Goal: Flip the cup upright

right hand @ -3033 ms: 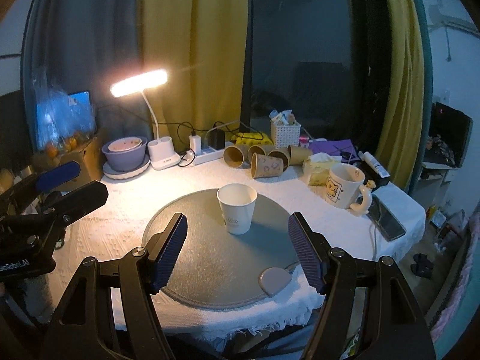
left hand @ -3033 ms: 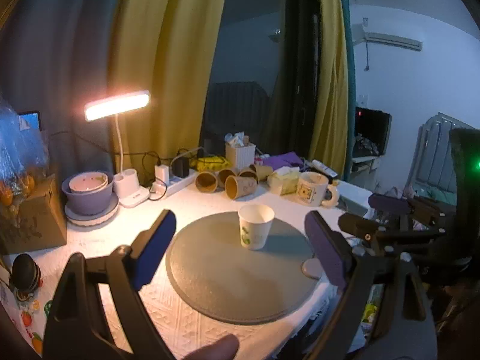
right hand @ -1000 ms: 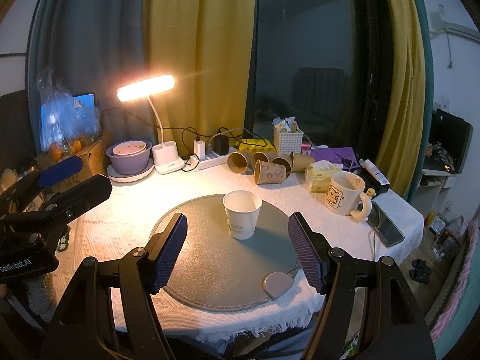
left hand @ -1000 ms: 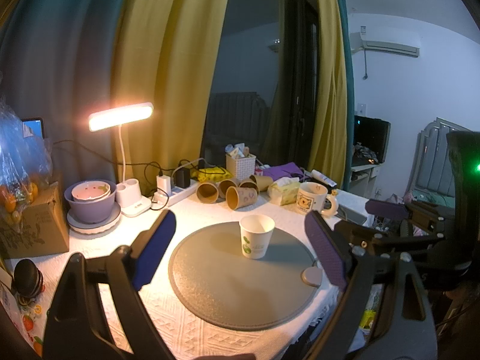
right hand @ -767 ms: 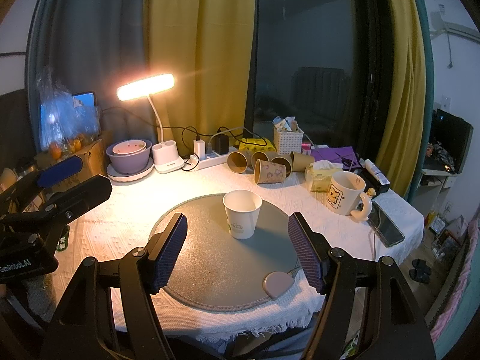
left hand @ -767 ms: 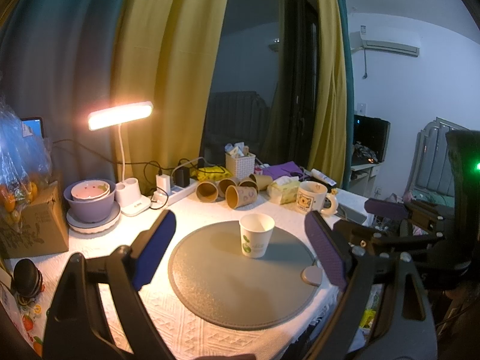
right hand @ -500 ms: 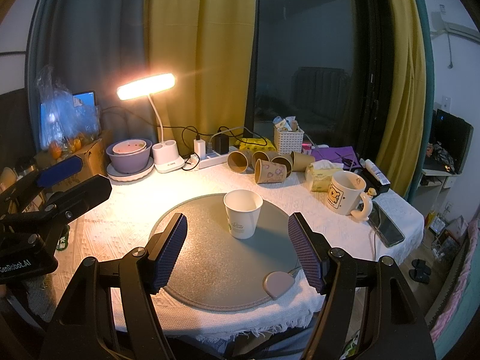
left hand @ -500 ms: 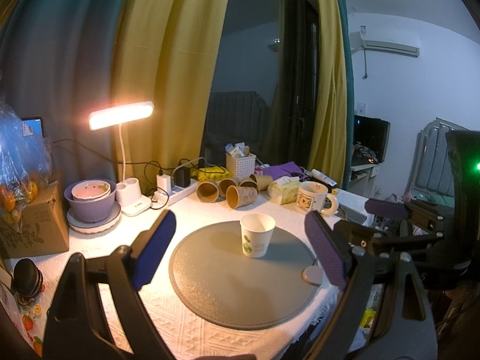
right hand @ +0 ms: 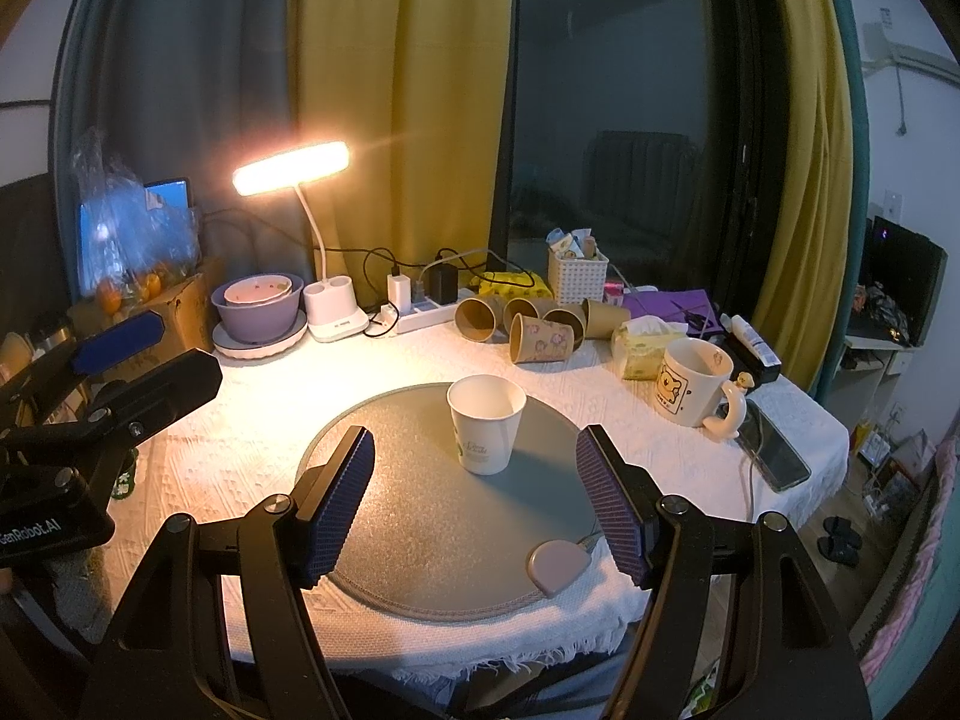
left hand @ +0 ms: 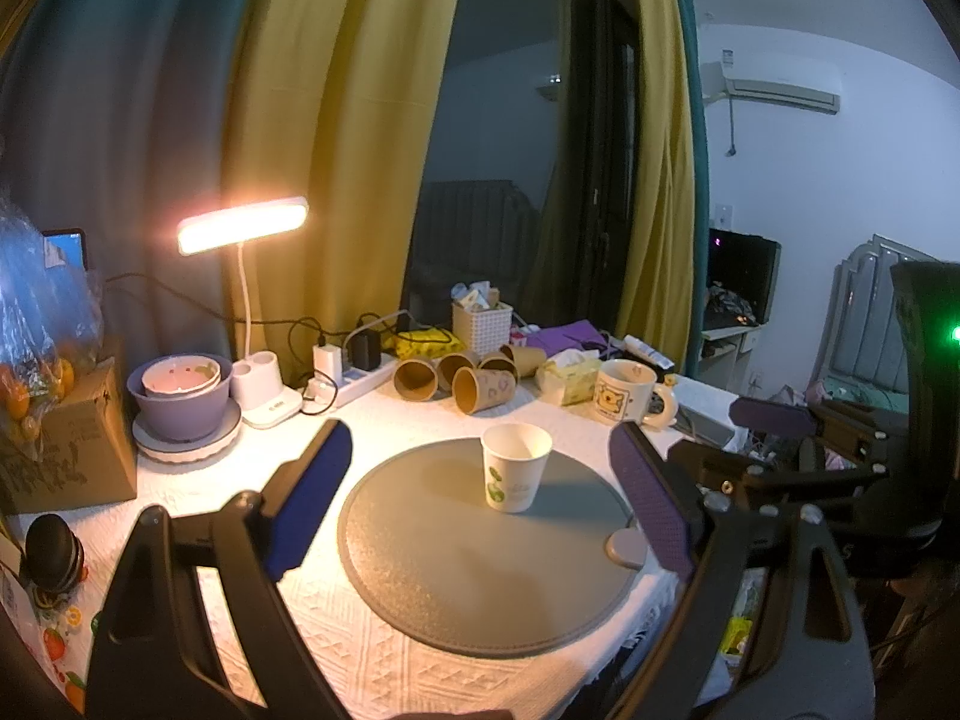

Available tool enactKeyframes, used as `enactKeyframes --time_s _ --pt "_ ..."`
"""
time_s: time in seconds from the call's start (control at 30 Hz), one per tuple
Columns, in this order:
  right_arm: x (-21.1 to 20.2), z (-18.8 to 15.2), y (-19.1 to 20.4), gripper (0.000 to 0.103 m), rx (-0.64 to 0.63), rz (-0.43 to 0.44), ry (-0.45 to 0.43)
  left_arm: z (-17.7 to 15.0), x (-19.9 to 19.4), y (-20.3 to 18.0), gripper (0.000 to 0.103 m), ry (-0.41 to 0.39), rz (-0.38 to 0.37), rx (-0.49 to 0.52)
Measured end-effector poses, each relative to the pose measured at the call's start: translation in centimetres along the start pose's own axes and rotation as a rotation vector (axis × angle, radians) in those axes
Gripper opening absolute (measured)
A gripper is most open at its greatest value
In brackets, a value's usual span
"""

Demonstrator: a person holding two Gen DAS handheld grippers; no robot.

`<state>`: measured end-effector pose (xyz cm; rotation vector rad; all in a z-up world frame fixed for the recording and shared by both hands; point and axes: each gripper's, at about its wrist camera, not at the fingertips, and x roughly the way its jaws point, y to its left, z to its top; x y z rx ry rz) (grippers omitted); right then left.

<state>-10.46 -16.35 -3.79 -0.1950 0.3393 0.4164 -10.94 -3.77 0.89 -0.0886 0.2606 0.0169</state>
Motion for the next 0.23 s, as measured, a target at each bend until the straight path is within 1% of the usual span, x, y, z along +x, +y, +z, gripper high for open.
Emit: enactKeyframes --time_s 0.23 --pt "0.16 -0.49 0.15 0.073 -0.005 0.002 0.006 -0.83 0.09 -0.03 0.089 0.004 -0.018 0.014"
